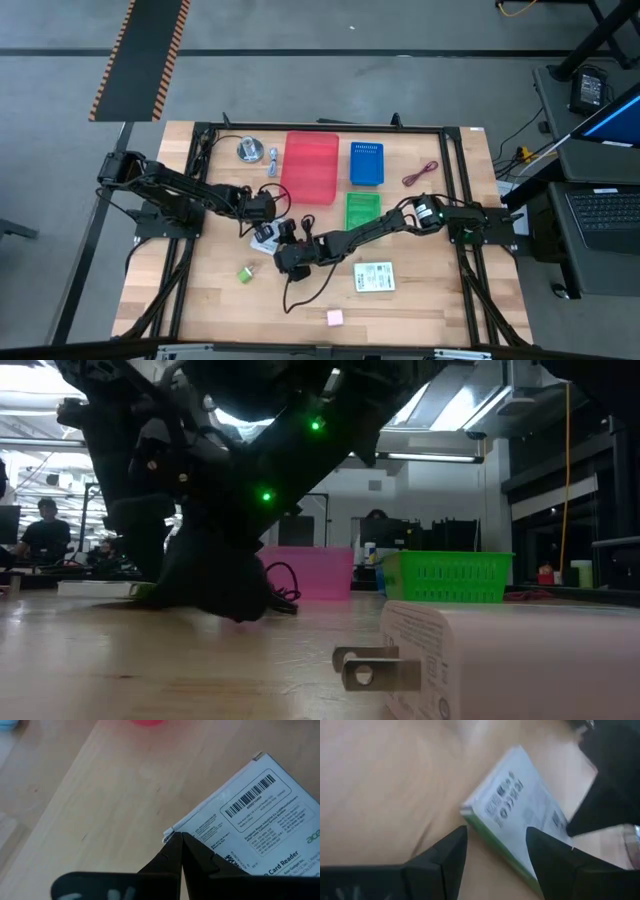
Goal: Pick and place items into bin
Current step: Put the left white card reader box into the blue bin
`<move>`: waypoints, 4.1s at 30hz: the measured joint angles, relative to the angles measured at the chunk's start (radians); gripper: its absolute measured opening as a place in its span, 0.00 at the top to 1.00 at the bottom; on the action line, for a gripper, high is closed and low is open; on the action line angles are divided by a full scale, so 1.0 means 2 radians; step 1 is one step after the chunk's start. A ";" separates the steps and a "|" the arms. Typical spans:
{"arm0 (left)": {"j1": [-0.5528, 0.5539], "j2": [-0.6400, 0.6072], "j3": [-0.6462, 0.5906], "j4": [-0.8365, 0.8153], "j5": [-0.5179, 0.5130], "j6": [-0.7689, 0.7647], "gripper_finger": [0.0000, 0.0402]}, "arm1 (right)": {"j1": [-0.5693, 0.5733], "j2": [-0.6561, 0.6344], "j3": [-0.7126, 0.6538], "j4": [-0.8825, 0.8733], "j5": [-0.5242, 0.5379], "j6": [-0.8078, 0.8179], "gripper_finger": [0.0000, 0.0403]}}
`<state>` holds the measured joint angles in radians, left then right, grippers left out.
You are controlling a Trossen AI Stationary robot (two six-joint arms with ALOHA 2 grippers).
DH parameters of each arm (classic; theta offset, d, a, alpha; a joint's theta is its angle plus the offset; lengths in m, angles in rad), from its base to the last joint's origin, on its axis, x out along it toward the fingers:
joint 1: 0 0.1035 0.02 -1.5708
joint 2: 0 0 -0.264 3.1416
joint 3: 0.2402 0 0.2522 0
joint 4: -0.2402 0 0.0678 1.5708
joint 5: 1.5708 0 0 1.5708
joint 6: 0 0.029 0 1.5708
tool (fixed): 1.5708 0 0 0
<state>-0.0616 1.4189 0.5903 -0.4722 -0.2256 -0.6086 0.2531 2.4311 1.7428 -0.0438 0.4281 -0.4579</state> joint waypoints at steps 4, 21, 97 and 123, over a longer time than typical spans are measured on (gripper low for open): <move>0.000 0.000 0.000 0.004 0.001 -0.002 1.00 | 0.000 0.007 0.001 0.022 -0.002 -0.010 0.50; -0.001 0.000 0.000 0.015 0.007 -0.005 1.00 | -0.005 0.005 0.000 0.035 0.063 -0.060 0.50; -0.117 -0.215 0.001 0.054 -0.192 0.136 1.00 | 0.009 -0.227 -0.001 -0.496 0.167 0.228 0.97; -0.117 -0.215 0.001 0.056 -0.194 0.154 1.00 | -0.112 -0.447 -0.227 -0.431 0.092 0.301 0.97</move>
<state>-0.2947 0.9897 0.5919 -0.3611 -0.6140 -0.3004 0.0294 1.5365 1.2894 -0.9059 0.6119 0.1443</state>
